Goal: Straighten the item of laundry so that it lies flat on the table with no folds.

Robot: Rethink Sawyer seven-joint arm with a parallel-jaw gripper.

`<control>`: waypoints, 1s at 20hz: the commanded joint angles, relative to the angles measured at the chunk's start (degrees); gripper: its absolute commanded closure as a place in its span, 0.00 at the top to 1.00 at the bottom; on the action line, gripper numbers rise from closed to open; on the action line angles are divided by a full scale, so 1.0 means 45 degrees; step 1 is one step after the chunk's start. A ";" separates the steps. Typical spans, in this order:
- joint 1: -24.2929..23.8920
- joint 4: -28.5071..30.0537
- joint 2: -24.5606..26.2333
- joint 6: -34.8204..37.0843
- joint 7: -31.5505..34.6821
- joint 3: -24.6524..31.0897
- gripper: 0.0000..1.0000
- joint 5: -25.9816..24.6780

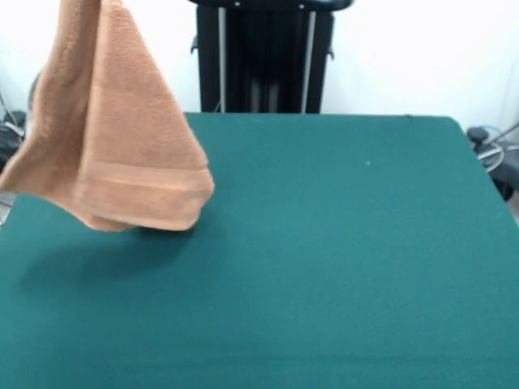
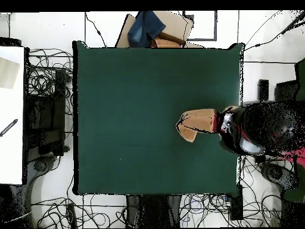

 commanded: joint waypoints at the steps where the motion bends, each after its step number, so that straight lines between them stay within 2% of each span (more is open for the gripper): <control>1: -0.0504 0.2354 -0.0336 -0.0257 -0.3726 0.1071 0.00 0.0056; 20: -0.0527 0.2509 -0.1282 0.0705 -0.4408 0.0790 0.00 0.0387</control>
